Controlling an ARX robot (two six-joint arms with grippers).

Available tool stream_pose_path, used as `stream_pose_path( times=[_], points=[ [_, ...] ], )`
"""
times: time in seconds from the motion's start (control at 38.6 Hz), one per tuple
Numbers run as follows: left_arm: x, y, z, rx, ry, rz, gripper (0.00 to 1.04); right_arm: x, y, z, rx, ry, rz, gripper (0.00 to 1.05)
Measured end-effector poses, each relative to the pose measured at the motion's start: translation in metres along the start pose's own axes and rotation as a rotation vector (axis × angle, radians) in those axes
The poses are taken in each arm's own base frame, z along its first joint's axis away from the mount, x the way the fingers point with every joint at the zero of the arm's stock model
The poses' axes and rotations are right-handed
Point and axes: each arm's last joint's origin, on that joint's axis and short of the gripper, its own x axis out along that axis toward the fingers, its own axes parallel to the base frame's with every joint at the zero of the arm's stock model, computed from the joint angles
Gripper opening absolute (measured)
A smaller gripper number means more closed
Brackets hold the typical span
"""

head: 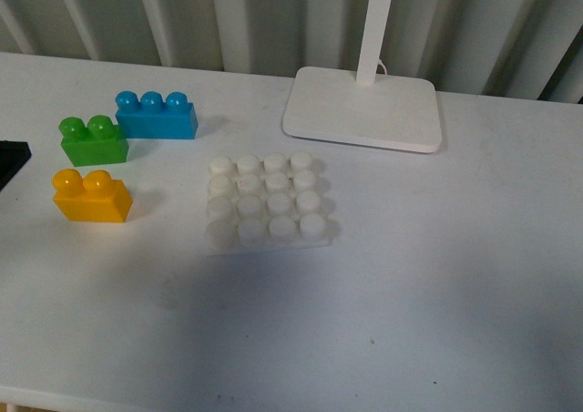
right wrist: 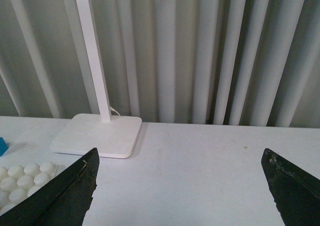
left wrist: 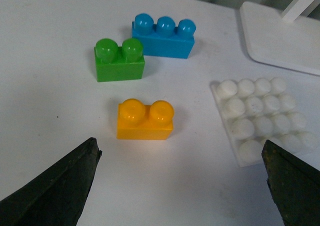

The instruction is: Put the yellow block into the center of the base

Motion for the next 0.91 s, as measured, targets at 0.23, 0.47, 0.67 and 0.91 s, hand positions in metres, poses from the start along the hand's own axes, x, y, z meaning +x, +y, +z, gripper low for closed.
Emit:
stream_pose_path(
  times=[0.23, 0.47, 0.67, 0.91],
  points=[
    [0.037, -0.002, -0.013, 0.064, 0.084, -0.009, 0.98, 0.000, 0.000, 0.000, 0.000, 0.000, 0.000, 0.95],
    [0.050, 0.005, -0.015, 0.138, 0.116, 0.028, 0.98, 0.000, 0.000, 0.000, 0.000, 0.000, 0.000, 0.95],
    [0.072, 0.005, -0.014, 0.158, 0.163, 0.036, 0.98, 0.000, 0.000, 0.000, 0.000, 0.000, 0.000, 0.95],
    [0.090, 0.007, -0.013, 0.199, 0.203, 0.029, 0.98, 0.000, 0.000, 0.000, 0.000, 0.000, 0.000, 0.95]
  ],
)
